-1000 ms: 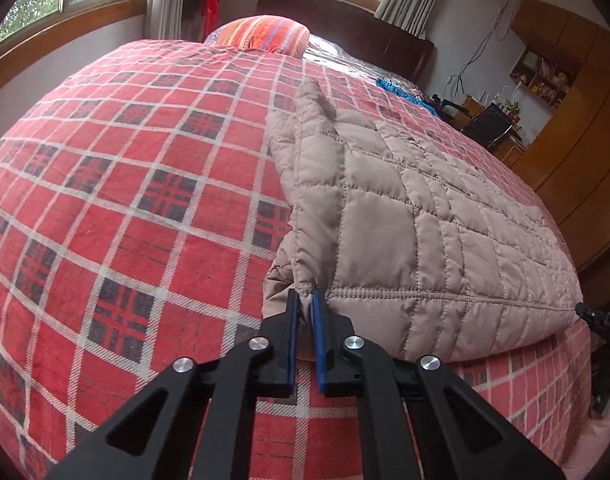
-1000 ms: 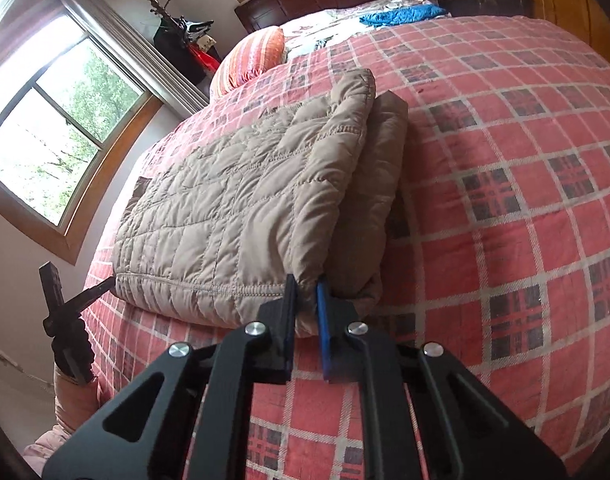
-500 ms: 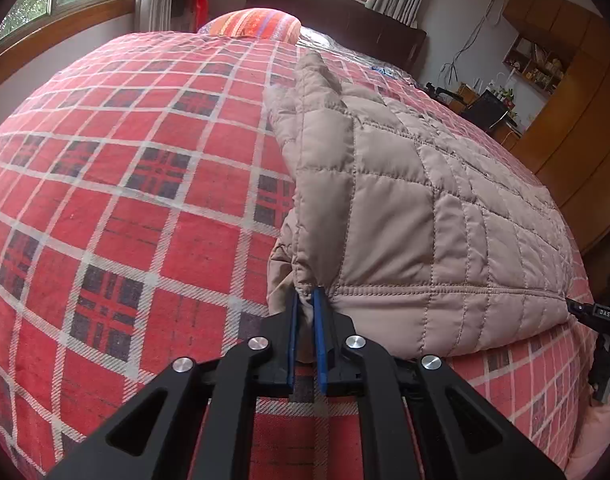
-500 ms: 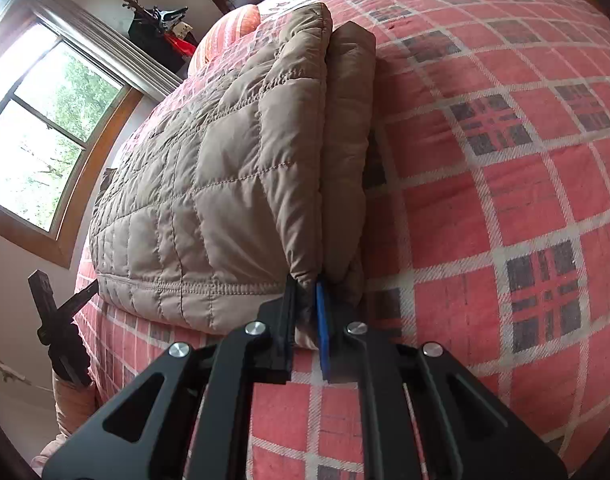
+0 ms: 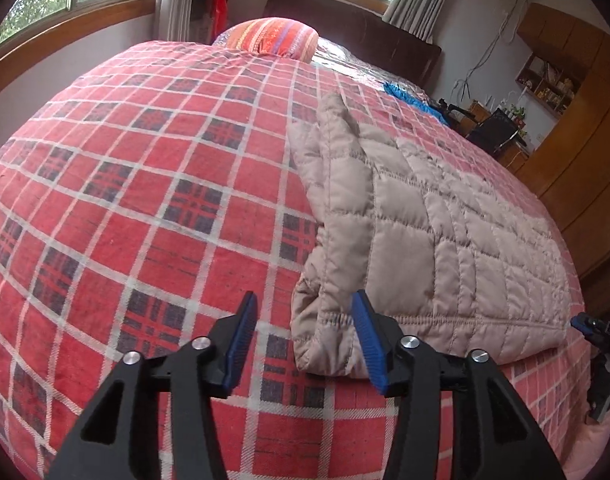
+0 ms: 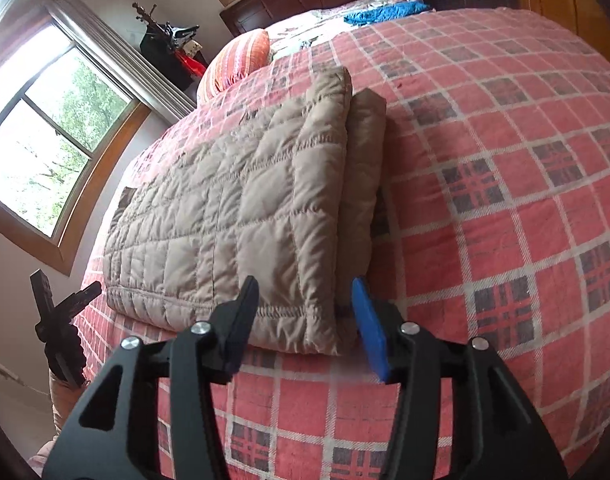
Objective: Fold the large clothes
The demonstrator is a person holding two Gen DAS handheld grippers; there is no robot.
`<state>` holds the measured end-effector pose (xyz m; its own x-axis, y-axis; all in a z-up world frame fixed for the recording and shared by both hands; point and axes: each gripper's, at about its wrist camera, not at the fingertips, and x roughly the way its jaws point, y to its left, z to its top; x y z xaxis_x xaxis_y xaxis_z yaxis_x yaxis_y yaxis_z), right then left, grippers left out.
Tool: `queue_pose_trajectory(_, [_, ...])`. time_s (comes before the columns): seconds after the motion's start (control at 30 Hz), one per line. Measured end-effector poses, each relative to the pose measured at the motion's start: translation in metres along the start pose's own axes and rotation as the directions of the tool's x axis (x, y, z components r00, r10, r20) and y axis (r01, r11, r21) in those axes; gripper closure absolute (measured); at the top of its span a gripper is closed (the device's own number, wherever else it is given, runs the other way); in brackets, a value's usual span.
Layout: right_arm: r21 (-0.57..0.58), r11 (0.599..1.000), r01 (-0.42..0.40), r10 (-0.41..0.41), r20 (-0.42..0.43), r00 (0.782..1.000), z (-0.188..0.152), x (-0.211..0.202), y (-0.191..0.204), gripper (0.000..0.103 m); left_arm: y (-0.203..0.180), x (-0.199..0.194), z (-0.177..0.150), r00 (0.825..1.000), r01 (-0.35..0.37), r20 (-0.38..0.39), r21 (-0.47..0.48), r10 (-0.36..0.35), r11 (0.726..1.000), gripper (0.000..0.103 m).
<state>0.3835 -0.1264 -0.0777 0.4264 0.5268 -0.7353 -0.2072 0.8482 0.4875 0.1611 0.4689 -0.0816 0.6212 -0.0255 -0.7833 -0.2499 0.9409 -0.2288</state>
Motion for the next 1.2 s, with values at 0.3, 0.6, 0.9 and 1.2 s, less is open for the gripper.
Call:
queue_pose_trajectory(0.3, [0.138, 0.988, -0.064, 0.07, -0.045, 0.997, 0.05, 0.036, -0.028, 0.037, 0.004, 0.034, 0.052, 0.997, 0.07, -0.032, -0.036, -0.071, 0.997, 0.034])
queue_pose_trajectory(0.6, [0.201, 0.97, -0.139, 0.158, -0.086, 0.984, 0.059, 0.071, -0.047, 0.033, 0.006, 0.081, 0.068, 0.971, 0.203, -0.106, -0.107, -0.214, 0.973, 0.032])
queue_pose_trajectory(0.9, [0.21, 0.954, -0.216, 0.231, -0.05, 0.972, 0.05, 0.082, -0.056, 0.038, 0.009, 0.103, 0.062, 0.947, 0.289, -0.106, -0.127, -0.303, 0.949, 0.033])
queue_pose_trajectory(1.2, [0.206, 0.944, -0.259, 0.277, -0.061, 0.959, 0.051, 0.089, -0.051, 0.078, 0.004, 0.105, 0.057, 0.917, 0.363, -0.112, -0.161, -0.383, 0.918, 0.073])
